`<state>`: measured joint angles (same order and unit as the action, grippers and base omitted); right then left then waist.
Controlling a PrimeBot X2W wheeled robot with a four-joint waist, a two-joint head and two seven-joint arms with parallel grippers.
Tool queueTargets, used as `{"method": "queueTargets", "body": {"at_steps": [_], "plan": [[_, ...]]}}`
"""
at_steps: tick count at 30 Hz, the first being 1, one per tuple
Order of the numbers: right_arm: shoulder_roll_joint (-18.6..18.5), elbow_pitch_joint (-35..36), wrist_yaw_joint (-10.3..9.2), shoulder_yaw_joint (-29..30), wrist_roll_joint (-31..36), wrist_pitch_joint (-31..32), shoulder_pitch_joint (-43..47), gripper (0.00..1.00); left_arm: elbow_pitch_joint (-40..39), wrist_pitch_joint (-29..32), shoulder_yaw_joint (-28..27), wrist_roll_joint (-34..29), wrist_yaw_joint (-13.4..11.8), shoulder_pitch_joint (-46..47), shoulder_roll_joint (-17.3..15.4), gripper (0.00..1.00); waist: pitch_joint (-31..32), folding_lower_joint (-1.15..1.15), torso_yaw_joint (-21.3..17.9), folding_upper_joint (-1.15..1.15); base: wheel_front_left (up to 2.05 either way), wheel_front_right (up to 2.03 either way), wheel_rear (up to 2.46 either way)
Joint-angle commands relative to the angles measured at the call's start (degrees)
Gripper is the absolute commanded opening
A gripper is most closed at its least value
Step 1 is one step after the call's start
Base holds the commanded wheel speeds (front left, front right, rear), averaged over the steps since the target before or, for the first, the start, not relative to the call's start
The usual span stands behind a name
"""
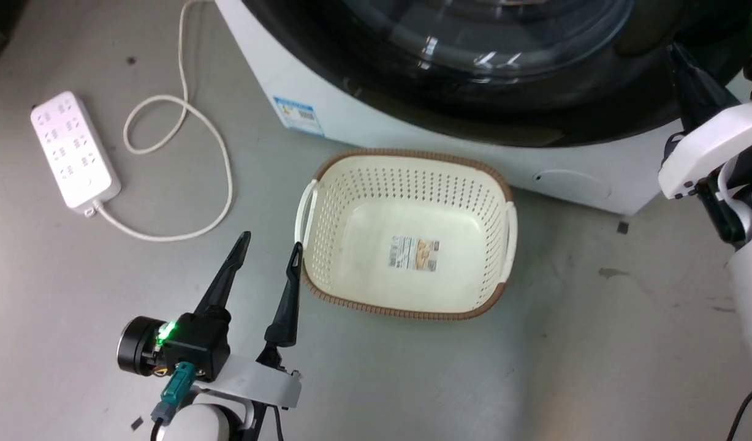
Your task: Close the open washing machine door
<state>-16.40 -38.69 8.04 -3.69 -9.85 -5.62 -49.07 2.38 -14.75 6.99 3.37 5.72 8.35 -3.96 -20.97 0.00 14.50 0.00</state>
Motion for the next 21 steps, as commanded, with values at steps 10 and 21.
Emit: {"method": "queueTargets", "body": {"at_steps": [10,21], "plan": [[1.7,4.4,-0.55,-2.3,1.6,-7.7,13.2,1.00,1.2,-0.2,-1.3,-0.8,0.5,-2.6,0.1,1.00,9.6,0.00,-4.7,0.00,0.00,0.00,0.00],[11.3,21.4,-0.55,8.9,6.0,-9.3,34.2,1.00,3.1,-0.2,-2.6,-0.4,0.6,-5.7,-0.1,1.00,15.6,0.00,-10.0,0.00,0.00,0.00,0.00]]}}
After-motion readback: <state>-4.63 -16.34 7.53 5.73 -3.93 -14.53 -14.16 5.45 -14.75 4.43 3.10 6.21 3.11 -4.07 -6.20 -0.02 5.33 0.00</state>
